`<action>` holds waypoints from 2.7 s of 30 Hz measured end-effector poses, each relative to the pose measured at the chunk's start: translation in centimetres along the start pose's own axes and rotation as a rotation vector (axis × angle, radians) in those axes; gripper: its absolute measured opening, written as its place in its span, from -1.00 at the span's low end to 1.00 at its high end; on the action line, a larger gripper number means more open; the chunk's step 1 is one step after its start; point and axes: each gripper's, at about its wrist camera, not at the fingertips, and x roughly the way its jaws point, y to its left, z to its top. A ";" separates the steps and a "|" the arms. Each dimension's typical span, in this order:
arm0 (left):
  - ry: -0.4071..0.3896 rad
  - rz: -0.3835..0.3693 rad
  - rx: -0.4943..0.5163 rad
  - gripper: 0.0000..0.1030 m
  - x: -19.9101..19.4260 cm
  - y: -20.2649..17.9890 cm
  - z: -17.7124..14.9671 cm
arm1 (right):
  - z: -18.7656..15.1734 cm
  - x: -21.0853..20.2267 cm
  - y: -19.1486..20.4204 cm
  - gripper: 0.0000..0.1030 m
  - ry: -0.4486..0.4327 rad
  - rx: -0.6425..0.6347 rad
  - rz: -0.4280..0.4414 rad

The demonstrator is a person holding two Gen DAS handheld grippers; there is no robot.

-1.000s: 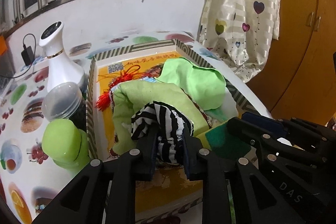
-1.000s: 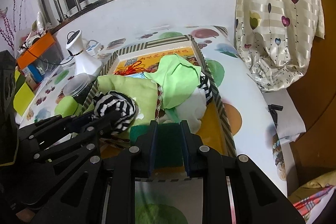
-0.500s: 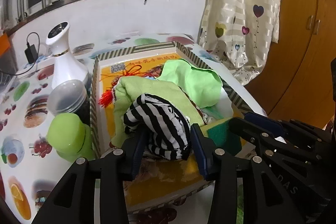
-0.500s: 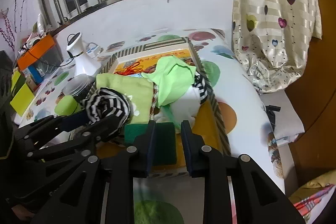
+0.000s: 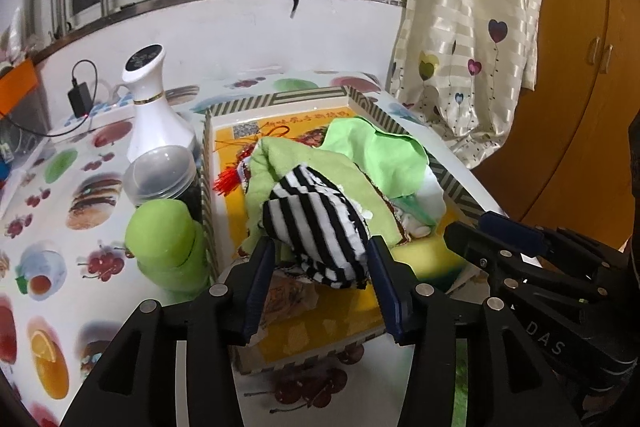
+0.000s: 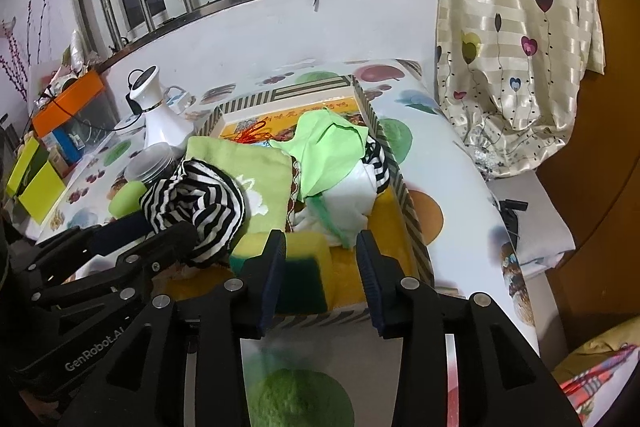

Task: Organize soft objects

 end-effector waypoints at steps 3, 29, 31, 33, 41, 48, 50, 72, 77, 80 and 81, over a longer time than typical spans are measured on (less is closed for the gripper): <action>-0.018 0.004 -0.006 -0.06 -0.8 0.1 -0.2 | -0.3 -0.3 0.0 -0.19 -0.002 0.004 -0.007; 0.087 0.089 -0.032 0.02 -3.2 0.1 -8.5 | -6.8 -2.0 1.6 -0.06 0.104 -0.079 -0.035; 0.100 0.088 -0.034 0.02 -2.9 0.0 -9.0 | -7.2 -1.7 1.6 -0.06 0.122 -0.086 -0.043; 0.106 0.088 -0.030 0.02 -2.7 -0.3 -9.3 | -7.6 -1.5 1.6 -0.06 0.135 -0.087 -0.051; 0.115 0.110 -0.024 0.02 -2.0 -0.7 -9.9 | -8.2 -1.4 1.8 0.07 0.121 -0.125 -0.093; 0.100 0.108 -0.062 0.14 -1.9 -0.7 -9.9 | -8.1 -1.2 1.4 0.15 0.106 -0.114 -0.105; 0.102 0.112 -0.057 0.16 -1.8 -0.8 -9.9 | -8.1 -1.2 1.4 0.16 0.104 -0.113 -0.104; 0.103 0.132 -0.048 0.19 -1.7 -1.1 -9.9 | -8.2 -1.2 1.3 0.16 0.086 -0.105 -0.103; 0.103 0.132 -0.047 0.20 -1.7 -1.1 -9.9 | -8.2 -1.2 1.3 0.16 0.085 -0.105 -0.103; 0.103 0.133 -0.047 0.20 -1.7 -1.1 -9.9 | -8.2 -1.2 1.3 0.16 0.085 -0.105 -0.102; 0.102 0.132 -0.048 0.20 -1.7 -1.1 -9.9 | -8.2 -1.2 1.3 0.16 0.085 -0.105 -0.103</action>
